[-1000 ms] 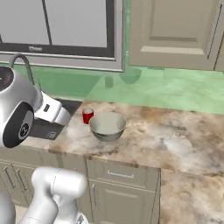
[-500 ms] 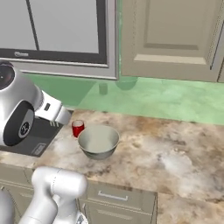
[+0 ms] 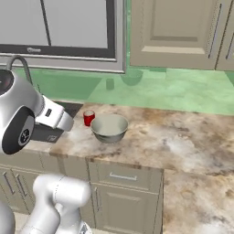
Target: Clear the mugs and bowl far away from the sink.
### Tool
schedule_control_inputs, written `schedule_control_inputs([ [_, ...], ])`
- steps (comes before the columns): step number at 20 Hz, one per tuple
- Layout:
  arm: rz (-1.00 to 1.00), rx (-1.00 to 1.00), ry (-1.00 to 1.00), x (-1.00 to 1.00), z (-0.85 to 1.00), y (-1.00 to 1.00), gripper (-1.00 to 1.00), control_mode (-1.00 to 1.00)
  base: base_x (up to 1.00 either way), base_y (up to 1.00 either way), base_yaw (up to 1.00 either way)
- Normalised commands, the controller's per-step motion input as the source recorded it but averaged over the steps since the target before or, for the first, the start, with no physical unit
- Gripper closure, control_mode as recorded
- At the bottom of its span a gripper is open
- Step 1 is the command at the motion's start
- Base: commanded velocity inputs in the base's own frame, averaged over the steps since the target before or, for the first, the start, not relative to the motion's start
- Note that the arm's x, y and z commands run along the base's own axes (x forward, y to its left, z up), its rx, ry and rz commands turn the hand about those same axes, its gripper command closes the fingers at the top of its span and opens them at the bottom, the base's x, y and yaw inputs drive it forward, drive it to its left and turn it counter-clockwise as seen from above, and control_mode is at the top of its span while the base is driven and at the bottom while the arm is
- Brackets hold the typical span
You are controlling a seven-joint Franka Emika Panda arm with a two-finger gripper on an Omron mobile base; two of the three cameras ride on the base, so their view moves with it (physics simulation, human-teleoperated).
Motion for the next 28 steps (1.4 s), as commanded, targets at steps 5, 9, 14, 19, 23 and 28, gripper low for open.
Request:
schedule_control_inputs([
  [5,0.0,0.0,0.0,0.0,0.0,0.0,-1.0,1.0,0.09,-0.22,-0.1],
  [9,0.0,0.0,0.0,0.0,0.0,0.0,-1.0,1.0,0.48,-0.07,-0.09],
  [14,0.0,0.0,0.0,0.0,0.0,0.0,-1.0,1.0,0.32,0.0,-0.29],
  [19,0.0,0.0,0.0,0.0,0.0,0.0,-1.0,1.0,0.24,0.0,-0.1],
  [23,0.0,0.0,0.0,0.0,0.0,0.0,-1.0,1.0,0.0,-0.02,-0.12],
  [28,0.0,0.0,0.0,0.0,0.0,0.0,-1.0,1.0,0.02,0.0,-0.08],
])
